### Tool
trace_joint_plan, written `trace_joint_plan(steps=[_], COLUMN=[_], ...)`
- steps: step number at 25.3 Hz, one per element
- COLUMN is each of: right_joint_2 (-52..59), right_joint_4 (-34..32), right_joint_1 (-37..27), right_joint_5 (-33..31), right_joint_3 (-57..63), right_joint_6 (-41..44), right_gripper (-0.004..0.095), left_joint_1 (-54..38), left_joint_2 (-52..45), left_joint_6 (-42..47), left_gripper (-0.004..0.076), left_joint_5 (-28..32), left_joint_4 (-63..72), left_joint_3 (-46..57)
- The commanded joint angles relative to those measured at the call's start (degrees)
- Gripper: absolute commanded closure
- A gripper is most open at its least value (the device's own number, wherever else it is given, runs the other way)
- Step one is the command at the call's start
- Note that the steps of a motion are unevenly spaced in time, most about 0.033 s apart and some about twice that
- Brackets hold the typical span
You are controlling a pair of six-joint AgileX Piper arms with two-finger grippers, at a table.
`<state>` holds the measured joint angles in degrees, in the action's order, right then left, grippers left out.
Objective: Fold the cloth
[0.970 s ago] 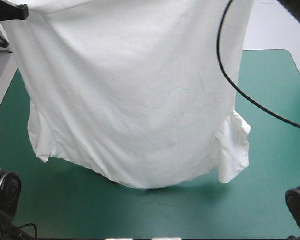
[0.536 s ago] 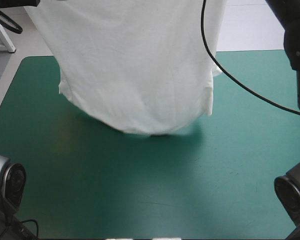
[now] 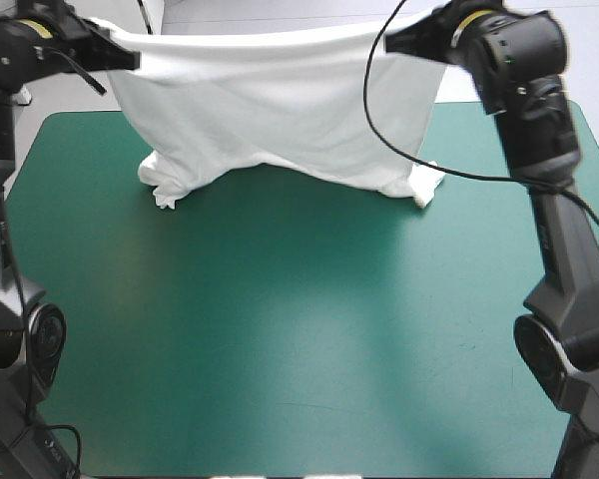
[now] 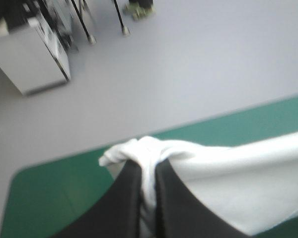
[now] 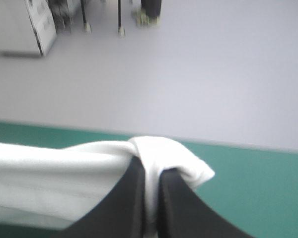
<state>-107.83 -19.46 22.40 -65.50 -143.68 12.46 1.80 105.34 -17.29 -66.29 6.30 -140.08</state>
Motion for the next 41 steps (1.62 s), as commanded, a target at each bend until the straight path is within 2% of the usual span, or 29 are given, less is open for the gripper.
trace_joint_plan(steps=[1,2,5,7,10,14,17,23,27,32,36,41], right_joint_2=[-2.6,-4.0,-3.8,0.0,9.0,19.2,24.8,33.4,39.4,46.2,51.2,52.5], right_joint_4=[3.4,7.4,11.9,14.1,13.7,14.4,17.4,20.7,25.3,28.4,34.6,32.0], right_joint_1=[-2.2,-2.7,-2.6,-1.9,0.4,2.0,2.0,2.0,2.0,2.0,2.0,2.0], right_joint_5=[-0.8,-2.1,-2.3,-1.1,2.6,-4.4,-4.4,-4.4,-4.4,-4.5,-4.5,-4.5], right_joint_3=[5.0,9.3,19.4,30.1,44.1,57.4,65.1,80.7,91.9,101.6,105.8,106.2], right_joint_6=[0.9,-0.4,-1.0,-2.0,-2.0,-4.7,-5.9,-6.4,-7.7,-7.2,-6.9,-6.5], right_gripper=[0.0927,0.0927,0.0927,0.0927,0.0927,0.0927,0.0927,0.0927,0.0927,0.0927,0.0927,0.0923], left_joint_1=[0.0,0.0,0.0,0.0,0.0,0.0,0.0,0.0,0.0,0.0,0.6,2.4], left_joint_2=[0.7,2.0,2.7,0.0,-7.8,-19.3,-25.3,-35.7,-41.6,-46.4,-48.6,-48.9], left_joint_6=[-0.8,-0.8,-0.3,-0.4,-0.6,-0.6,0.4,4.0,5.0,7.1,7.1,7.8], left_gripper=[0.0733,0.0733,0.0733,0.0733,0.0733,0.0733,0.0733,0.0733,0.0733,0.0733,0.0733,0.0731], left_joint_5=[0.2,0.3,-0.8,-0.5,0.7,-5.6,-7.5,-7.5,-7.6,-7.9,-7.9,-7.9], left_joint_4=[2.3,2.8,6.1,7.7,7.7,7.6,7.7,7.7,7.4,6.9,6.9,3.8], left_joint_3=[7.3,13.3,23.5,33.8,45.2,59.1,66.9,82.6,93.6,100.4,102.2,103.0])
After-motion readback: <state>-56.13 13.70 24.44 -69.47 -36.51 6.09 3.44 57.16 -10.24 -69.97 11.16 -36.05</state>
